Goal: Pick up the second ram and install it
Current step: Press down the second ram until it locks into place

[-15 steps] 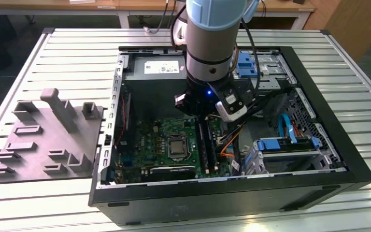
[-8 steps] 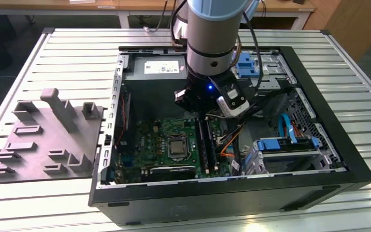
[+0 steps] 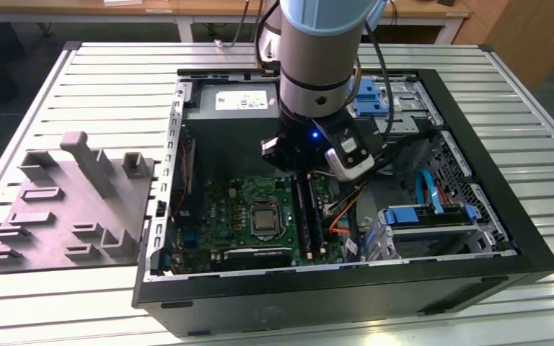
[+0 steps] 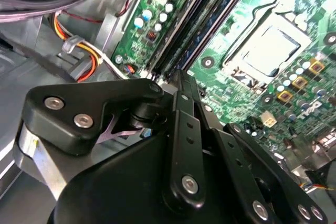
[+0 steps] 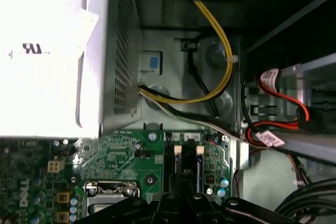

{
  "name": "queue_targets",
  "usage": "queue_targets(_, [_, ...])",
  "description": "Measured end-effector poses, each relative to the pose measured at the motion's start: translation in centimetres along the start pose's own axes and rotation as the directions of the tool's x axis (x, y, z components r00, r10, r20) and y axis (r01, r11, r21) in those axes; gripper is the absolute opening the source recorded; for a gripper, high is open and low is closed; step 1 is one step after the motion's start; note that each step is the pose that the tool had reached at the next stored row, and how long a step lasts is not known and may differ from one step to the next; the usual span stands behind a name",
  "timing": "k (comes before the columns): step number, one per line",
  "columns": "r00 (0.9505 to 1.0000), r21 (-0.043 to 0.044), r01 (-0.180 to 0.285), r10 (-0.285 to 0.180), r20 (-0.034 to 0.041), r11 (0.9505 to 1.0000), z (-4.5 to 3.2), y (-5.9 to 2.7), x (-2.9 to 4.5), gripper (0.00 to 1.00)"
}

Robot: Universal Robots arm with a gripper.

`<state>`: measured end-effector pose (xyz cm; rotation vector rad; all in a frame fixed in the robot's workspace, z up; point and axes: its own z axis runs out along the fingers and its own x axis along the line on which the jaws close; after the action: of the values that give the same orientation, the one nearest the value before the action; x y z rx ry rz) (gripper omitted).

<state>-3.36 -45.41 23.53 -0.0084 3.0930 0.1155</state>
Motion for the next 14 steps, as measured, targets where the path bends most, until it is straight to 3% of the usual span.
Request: queue_targets(14, [1.0,0.0,0.0,0.0,0.0,1.0,-0.27,-3.68,0.01,0.1])
